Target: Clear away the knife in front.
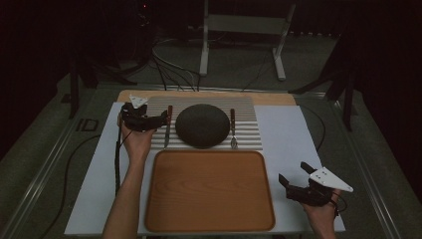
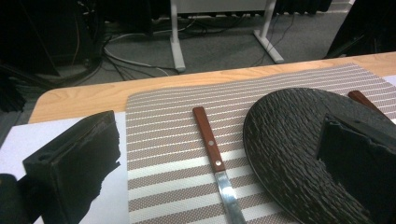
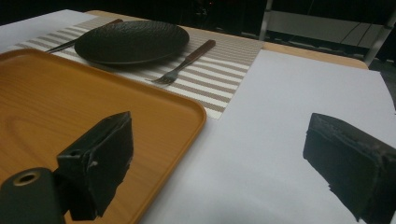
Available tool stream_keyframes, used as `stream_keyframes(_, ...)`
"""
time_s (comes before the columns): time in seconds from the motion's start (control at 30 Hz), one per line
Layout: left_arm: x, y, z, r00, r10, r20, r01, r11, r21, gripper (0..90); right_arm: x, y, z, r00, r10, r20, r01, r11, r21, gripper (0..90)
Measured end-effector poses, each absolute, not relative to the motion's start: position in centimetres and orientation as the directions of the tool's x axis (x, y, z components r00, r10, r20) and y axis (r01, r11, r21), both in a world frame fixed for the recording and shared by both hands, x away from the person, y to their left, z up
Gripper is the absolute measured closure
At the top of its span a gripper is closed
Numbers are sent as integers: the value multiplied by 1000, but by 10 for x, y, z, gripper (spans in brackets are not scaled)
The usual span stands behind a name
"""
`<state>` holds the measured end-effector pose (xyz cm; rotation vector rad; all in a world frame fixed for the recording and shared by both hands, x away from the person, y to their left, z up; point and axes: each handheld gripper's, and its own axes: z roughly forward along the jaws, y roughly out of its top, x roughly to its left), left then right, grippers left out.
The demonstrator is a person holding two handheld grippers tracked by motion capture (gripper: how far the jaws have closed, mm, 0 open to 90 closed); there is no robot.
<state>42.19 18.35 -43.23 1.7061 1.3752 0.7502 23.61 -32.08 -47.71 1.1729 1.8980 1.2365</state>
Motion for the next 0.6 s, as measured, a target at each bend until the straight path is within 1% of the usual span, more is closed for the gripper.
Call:
stream_keyframes(0.17, 429, 181, -440, 222, 974, -45, 513, -77, 855, 3, 236, -321, -477, -443, 896, -6, 356, 182, 916, 86)
stream_keyframes(0.6, 445, 174, -457, 209, 977, -32, 549, -90, 831, 4, 237, -322, -477, -444, 896, -1, 357, 178, 917, 86)
